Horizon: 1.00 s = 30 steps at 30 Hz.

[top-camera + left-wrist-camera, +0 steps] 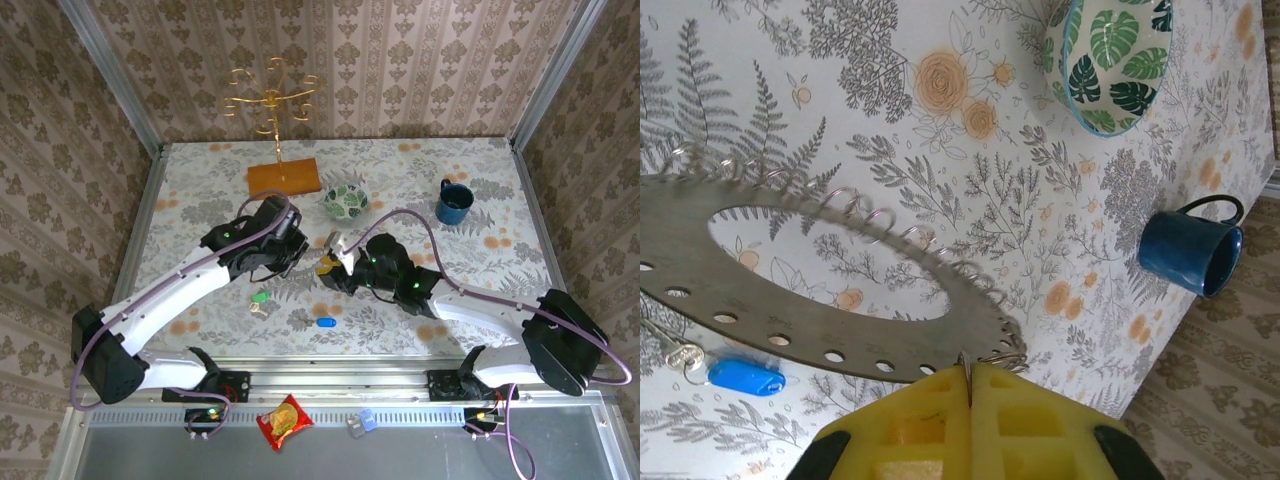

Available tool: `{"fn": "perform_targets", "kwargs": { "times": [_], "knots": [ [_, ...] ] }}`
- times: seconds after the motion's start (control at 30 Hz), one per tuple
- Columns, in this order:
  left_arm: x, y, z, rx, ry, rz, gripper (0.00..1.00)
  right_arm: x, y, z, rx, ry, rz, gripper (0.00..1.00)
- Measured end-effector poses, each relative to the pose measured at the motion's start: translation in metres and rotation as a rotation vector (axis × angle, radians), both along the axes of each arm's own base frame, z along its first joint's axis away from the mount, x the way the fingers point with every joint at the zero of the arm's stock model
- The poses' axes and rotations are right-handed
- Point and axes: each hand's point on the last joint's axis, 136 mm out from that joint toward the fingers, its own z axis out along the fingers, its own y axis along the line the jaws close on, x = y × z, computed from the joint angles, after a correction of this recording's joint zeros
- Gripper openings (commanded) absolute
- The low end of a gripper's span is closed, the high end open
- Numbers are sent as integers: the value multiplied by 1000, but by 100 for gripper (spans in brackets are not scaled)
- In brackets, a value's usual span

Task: Put the keys on the keyring

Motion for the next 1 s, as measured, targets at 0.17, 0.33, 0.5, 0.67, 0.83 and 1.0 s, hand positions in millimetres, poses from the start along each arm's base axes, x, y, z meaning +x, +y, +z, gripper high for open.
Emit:
{"fn": "perform_targets", "kwargs": {
  "times": [0.17, 0.33, 0.5, 0.67, 0.83, 1.0],
  "knots": [
    [-4, 0, -3, -26, 42, 17, 0, 1, 15, 2, -3, -106, 43, 28],
    [-7, -2, -3, -41, 65, 20, 0, 10, 21, -3, -11, -160, 20, 23],
    [-9, -3, -3, -49, 75, 21, 0, 16, 18, -2, -9, -204, -23, 22],
    [-9, -3, -3, -52, 79, 21, 0, 19, 14, -1, -4, -230, -50, 24],
    [-11, -3, -2, -59, 84, 22, 0, 20, 16, 6, 20, -256, -53, 23],
    [-12, -3, -2, -61, 88, 21, 0, 19, 19, 7, 25, -263, -49, 22]
  ]
}}
